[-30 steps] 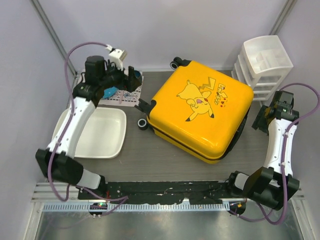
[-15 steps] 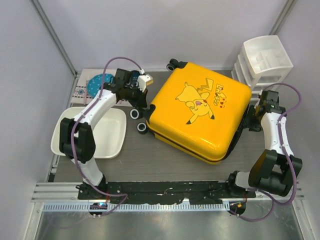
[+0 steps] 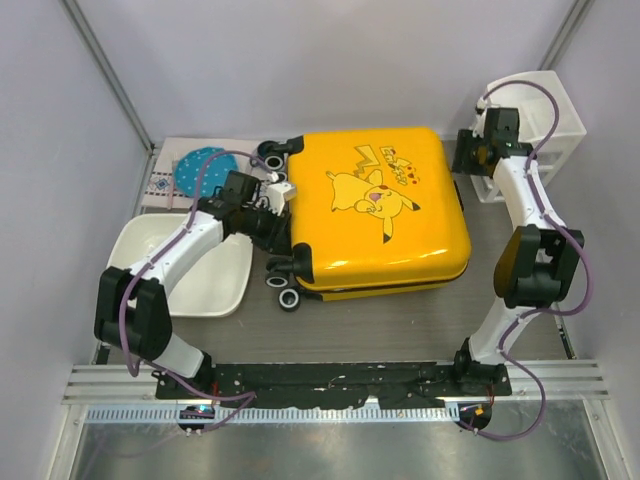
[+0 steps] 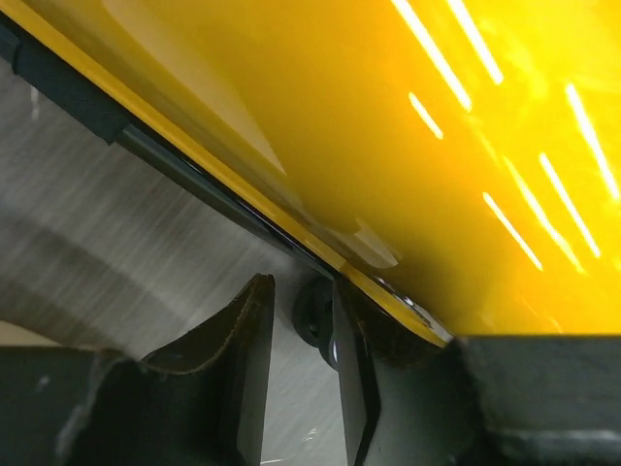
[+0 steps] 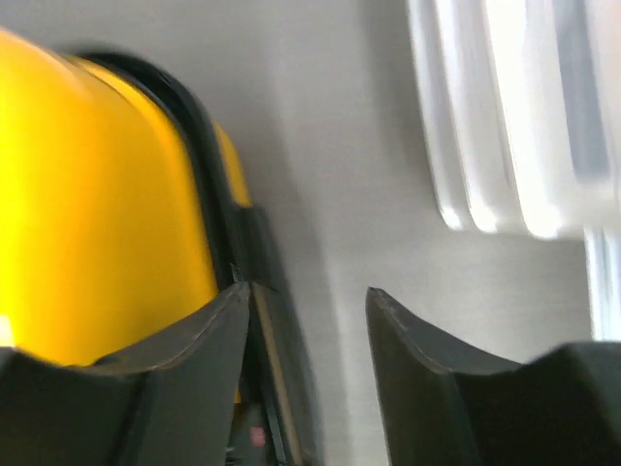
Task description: Open, take out, and arrange the luggage
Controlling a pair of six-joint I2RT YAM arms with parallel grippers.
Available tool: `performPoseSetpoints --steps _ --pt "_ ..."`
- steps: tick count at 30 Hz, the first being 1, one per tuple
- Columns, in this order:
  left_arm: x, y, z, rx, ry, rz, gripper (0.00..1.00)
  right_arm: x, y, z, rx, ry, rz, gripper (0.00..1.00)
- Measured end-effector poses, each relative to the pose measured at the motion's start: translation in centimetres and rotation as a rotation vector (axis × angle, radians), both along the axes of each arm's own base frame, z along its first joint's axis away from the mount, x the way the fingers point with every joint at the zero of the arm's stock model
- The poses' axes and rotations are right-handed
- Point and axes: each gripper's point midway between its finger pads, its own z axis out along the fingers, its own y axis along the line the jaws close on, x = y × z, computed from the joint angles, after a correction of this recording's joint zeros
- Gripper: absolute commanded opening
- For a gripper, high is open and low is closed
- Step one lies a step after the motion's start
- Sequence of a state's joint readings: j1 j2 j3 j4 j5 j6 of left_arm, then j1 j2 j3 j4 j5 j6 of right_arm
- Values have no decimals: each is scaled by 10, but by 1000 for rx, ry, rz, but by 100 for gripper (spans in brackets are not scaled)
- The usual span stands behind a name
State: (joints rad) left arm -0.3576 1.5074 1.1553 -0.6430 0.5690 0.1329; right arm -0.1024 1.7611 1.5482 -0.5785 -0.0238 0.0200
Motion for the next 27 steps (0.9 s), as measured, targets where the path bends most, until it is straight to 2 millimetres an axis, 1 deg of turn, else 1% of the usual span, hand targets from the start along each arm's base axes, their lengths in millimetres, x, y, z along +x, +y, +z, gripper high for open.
performPoseSetpoints --steps 1,2,3,5,7,8,10,13,15,17,18,19,20,22,23,24,25,26,27 --pt "-1 -4 -1 -10 25 18 42 13 1 10 -13 -30 15 71" --pt "-2 -7 -2 -19 48 34 43 27 5 27 -4 -76 41 73" --pt "-2 -10 -3 -26 61 47 44 33 6 38 0 -103 57 75" --pt "1 -14 -1 -44 78 82 45 31 10 66 -5 -147 123 76" --pt "5 -18 1 -67 77 102 44 17 15 88 -22 -171 201 78" --pt "7 -20 3 -80 74 113 44 3 20 98 -31 -173 246 78" --pt "7 -24 3 -103 83 122 45 -34 30 120 -46 -184 340 77" --pt "4 -35 6 -127 93 116 45 -103 53 148 -46 -211 485 75" --pt "2 -47 11 -158 100 114 45 -149 76 158 -32 -237 571 75" --pt "-1 -63 13 -192 124 106 45 -183 99 152 -20 -237 660 74" --pt "-2 -70 12 -203 138 101 45 -196 108 147 -18 -229 700 72" --pt "-4 -79 11 -217 158 92 45 -209 117 138 -13 -212 748 70" --pt "-6 -88 9 -235 184 88 45 -218 120 127 -21 -186 789 68" --pt "-6 -105 8 -274 241 87 45 -227 118 102 -40 -110 831 59" --pt "-4 -113 7 -293 272 90 45 -231 116 92 -53 -81 855 51" --pt "-2 -119 7 -308 296 94 45 -232 115 81 -60 -47 877 47" --pt "0 -124 7 -317 308 94 45 -233 114 71 -66 -23 895 44" --pt "4 -128 8 -327 313 97 45 -236 113 63 -69 -2 912 37" --pt "9 -131 8 -336 307 101 47 -239 113 57 -66 15 922 35"
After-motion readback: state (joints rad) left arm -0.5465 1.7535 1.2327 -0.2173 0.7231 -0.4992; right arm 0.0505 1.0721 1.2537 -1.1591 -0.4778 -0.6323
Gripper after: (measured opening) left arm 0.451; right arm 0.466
